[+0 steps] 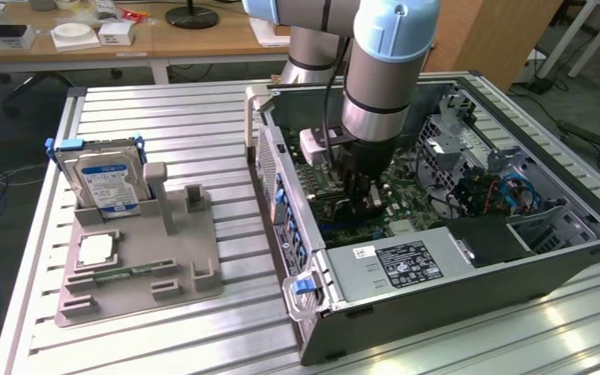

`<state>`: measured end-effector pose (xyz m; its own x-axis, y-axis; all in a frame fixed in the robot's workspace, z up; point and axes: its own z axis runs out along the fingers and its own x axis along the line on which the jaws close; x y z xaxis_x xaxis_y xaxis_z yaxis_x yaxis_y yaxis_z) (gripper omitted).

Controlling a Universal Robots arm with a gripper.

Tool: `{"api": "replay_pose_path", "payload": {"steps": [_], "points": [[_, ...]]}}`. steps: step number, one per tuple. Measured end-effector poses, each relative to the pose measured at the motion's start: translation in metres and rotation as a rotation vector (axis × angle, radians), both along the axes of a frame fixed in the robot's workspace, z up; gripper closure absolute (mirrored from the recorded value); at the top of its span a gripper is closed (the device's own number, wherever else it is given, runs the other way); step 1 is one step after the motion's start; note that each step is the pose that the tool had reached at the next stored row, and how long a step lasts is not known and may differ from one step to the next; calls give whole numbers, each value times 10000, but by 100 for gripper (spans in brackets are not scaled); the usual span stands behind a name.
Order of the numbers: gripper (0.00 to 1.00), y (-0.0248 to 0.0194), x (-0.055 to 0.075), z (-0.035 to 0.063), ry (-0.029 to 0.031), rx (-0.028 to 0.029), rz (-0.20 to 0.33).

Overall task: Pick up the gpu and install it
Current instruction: 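Insert the gpu into the slot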

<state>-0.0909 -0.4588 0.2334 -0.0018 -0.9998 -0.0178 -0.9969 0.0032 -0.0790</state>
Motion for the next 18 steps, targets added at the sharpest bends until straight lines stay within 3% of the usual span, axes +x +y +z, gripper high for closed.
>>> {"api": "replay_pose_path", "payload": {"steps": [18], "points": [[73, 1, -17, -53, -3, 6, -2]]}}
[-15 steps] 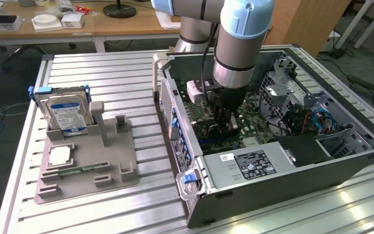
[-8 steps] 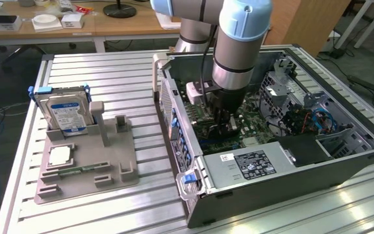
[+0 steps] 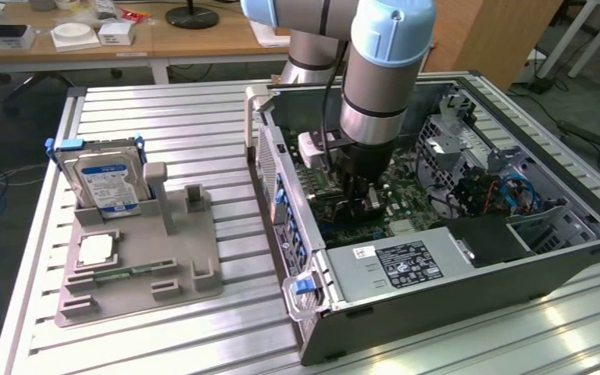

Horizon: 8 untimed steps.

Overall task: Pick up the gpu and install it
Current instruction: 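Insert the gpu into the slot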

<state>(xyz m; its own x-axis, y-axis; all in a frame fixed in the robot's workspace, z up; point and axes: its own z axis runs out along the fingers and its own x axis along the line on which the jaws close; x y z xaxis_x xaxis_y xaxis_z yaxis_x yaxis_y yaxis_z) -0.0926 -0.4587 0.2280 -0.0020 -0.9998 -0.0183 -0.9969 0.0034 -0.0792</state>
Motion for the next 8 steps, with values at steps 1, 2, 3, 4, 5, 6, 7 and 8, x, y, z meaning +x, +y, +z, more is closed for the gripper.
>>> {"api": "replay_pose_path", "payload": {"steps": [1, 2, 3, 4, 5, 6, 7, 8], "points": [[73, 0, 0, 0, 0, -1, -1], [73, 0, 0, 0, 0, -1, 0], [73, 0, 0, 0, 0, -1, 0], [73, 0, 0, 0, -1, -1, 0], [73, 0, 0, 1, -4, -1, 0], [73, 0, 0, 1, -11, 0, 1], [73, 0, -1, 4, -19, 2, 0], [73, 0, -1, 7, -24, 4, 0]]}}
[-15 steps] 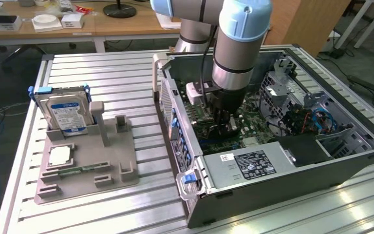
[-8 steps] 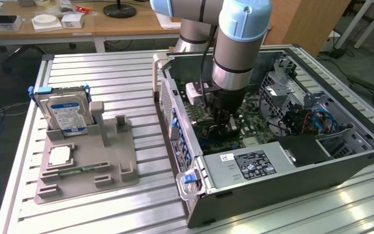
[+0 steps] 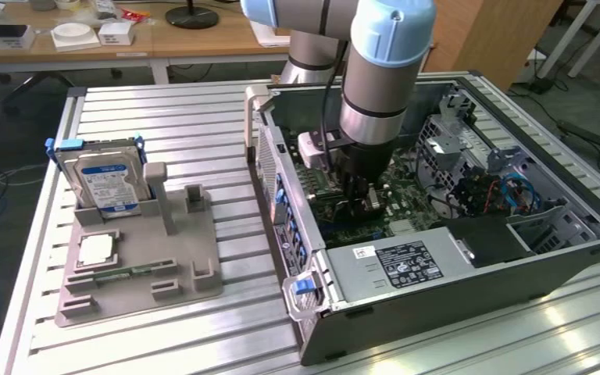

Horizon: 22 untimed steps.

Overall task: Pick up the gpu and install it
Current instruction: 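Insert the gpu into the slot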

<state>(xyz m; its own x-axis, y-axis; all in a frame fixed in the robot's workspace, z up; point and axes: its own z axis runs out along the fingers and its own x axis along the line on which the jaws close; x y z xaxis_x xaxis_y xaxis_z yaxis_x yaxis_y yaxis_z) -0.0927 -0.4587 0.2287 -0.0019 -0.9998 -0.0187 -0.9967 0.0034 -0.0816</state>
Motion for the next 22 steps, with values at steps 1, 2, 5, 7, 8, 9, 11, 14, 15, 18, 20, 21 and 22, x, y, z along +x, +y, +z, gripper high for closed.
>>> {"api": "replay_pose_path", "payload": {"steps": [1, 2, 5, 7, 8, 9, 11, 14, 15, 18, 20, 21, 22], "points": [[73, 2, -6, -1, 5, 15, -8], [72, 1, -4, 2, -8, 5, -9], [66, -1, -1, 24, -11, -5, 0], [66, -1, 0, 52, -25, -4, 2], [66, -1, 0, 71, -32, -4, 1], [66, -1, 0, 93, -40, -4, 1], [66, 0, 0, 145, -65, -4, 0], [66, 0, 0, 230, -98, -3, 0], [66, -1, 0, 261, -107, -5, 0], [66, 0, 0, 352, -135, -3, 0], [66, 0, 0, 418, -155, -3, 0], [66, 0, 0, 437, -161, -5, 0], [67, 0, 0, 438, -164, -2, 0]]}}
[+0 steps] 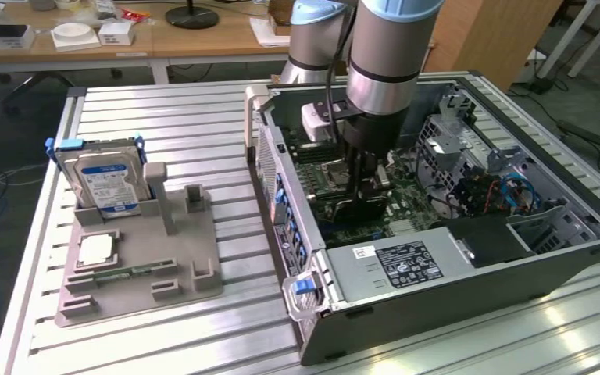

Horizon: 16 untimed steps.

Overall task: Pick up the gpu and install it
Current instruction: 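Insert the gpu into the slot, then press down on the gpu until it lock into place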

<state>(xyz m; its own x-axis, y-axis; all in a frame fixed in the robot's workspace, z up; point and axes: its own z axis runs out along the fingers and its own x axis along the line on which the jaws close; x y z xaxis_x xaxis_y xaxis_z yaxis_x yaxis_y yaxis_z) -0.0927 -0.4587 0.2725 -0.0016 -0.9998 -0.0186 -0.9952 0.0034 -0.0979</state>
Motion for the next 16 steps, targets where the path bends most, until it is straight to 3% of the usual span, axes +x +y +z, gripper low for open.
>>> {"api": "replay_pose_path", "payload": {"steps": [1, 3, 5, 7, 16], "points": [[67, 0, 0, 0, -1, 0, 0], [80, 0, 0, 0, -1, -1, 0], [80, 0, 0, 1, 0, -2, 0], [90, 0, 0, 1, 0, -3, 0], [90, 0, 0, 1, 0, -2, 0]]}}
